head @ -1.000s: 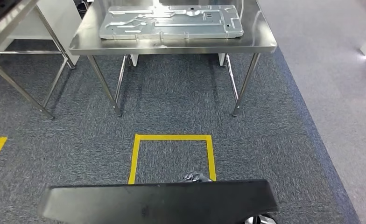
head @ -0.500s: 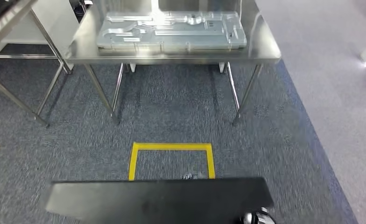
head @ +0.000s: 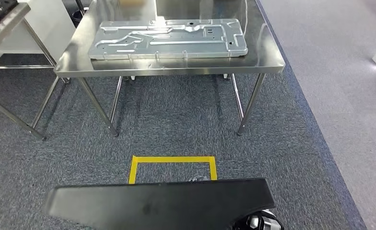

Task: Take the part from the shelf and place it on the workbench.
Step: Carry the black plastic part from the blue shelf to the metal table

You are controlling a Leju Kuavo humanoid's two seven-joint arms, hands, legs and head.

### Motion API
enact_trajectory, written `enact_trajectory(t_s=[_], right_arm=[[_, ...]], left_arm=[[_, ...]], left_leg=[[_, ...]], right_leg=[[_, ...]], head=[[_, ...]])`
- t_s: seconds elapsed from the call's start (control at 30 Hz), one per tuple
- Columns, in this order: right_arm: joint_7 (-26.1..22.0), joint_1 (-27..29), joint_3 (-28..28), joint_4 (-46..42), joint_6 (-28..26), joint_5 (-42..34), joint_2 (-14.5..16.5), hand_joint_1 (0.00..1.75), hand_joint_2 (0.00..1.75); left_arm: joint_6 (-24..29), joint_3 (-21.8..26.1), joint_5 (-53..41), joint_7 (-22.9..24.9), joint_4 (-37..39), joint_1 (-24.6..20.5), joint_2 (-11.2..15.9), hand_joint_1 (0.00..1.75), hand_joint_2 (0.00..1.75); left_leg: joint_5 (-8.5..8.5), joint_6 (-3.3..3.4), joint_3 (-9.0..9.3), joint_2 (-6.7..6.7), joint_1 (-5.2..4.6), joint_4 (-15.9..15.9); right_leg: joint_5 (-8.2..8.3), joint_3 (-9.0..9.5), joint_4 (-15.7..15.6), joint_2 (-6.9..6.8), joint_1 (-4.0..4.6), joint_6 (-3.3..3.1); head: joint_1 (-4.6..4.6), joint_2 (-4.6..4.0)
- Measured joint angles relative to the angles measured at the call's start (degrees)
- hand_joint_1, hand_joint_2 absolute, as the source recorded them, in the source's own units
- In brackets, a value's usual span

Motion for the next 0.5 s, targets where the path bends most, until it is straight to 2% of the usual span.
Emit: enact_trajectory(t_s=[0.03, 0.1, 0.13, 0.17, 0.2, 0.23, 0.27, 0.33, 0.43, 0.5], right_arm=[[-0.07, 0.01, 0.00, 0.00, -0.01, -0.01, 0.01, 1.75, 1.75], [-0.28, 0.08, 0.00, 0.09, -0.03, -0.01, 0.02, 1.75, 1.75], [-0.39, 0.17, 0.00, 0.19, -0.06, -0.01, 0.01, 1.75, 1.75], [-0.48, 0.27, 0.00, 0.33, -0.09, -0.01, 0.01, 1.75, 1.75], [-0.55, 0.32, 0.00, 0.48, -0.11, 0.00, 0.00, 1.75, 1.75], [-0.61, 0.35, 0.00, 0.63, -0.14, 0.02, -0.01, 1.75, 1.75], [-0.67, 0.35, 0.00, 0.82, -0.17, 0.07, -0.01, 1.75, 1.75], [-0.74, 0.33, 0.00, 1.34, -0.25, 0.27, -0.01, 1.75, 1.75], [-0.63, 0.31, 0.00, 1.88, -0.55, 0.68, -0.01, 1.75, 1.75], [-0.37, 0.19, 0.00, 2.05, -1.23, 1.53, -0.02, 1.75, 1.75]], left_arm=[[0.01, 0.00, 0.00, -0.01, 0.00, -0.07, 0.00, 0.00, 1.75], [0.03, 0.00, 0.00, 0.00, 0.00, 0.02, 0.00, 0.00, 1.75], [0.05, 0.00, 0.00, 0.01, 0.01, 0.18, 0.00, 0.00, 1.75], [0.08, 0.00, 0.00, 0.01, 0.01, 0.34, -0.01, 0.00, 1.75], [0.11, 0.00, 0.00, 0.01, 0.01, 0.47, -0.02, 0.00, 1.75], [0.13, 0.00, 0.00, 0.01, 0.01, 0.53, -0.03, 0.00, 1.75], [0.14, 0.01, 0.00, 0.00, 0.01, 0.58, -0.02, 0.00, 1.75], [0.15, 0.01, -0.02, 0.00, 0.02, 0.65, 0.00, 0.00, 1.75], [0.16, 0.02, -0.02, -0.01, 0.03, 0.70, -0.01, 0.00, 1.75], [0.16, 0.02, -0.03, -0.05, 0.03, 0.55, -0.02, 0.00, 1.75]], left_leg=[[-1.02, -0.09, -1.63, 0.00, 0.09, 2.94], [-3.95, -0.20, -6.39, -0.02, 0.09, 9.82], [-5.13, -0.20, -8.40, -0.02, 0.07, 11.90], [-5.42, -0.11, -9.66, -0.02, 0.06, 12.28], [-4.41, 0.05, -10.03, -0.02, 0.06, 10.82], [-2.08, 0.37, -9.65, -0.02, 0.02, 7.87], [1.06, 0.85, -9.00, -0.05, -0.13, 4.50], [4.28, 1.64, -7.98, -0.18, -0.66, 0.05], [4.97, 2.66, -6.97, -0.34, -0.94, -1.43], [5.21, 3.26, -5.82, -0.44, -0.74, -1.93]], right_leg=[[-0.24, 0.46, -0.08, 0.03, 0.08, -0.31], [-0.94, 1.07, -0.07, 0.10, 0.36, -0.75], [-1.33, 1.45, -0.06, 0.20, 0.53, -0.85], [-1.77, 1.93, -0.06, 0.33, 0.70, -0.91], [-2.21, 2.52, -0.05, 0.44, 0.86, -0.92], [-2.67, 3.14, -0.06, 0.51, 1.02, -0.88], [-3.12, 3.73, -0.05, 0.52, 1.12, -0.80], [-3.92, 4.47, -0.04, 0.68, 1.20, -0.34], [-4.30, 5.02, 0.79, 0.83, 1.10, 0.85], [-5.11, 4.35, 3.19, 0.74, 0.99, 1.54]], head=[[-0.06, 0.00], [-0.17, 0.01], [-0.17, 0.01], [-0.18, 0.01], [-0.18, 0.01], [-0.17, 0.00], [-0.13, 0.00], [-0.08, -0.01], [-0.14, 0.01], [-0.07, 0.01]])
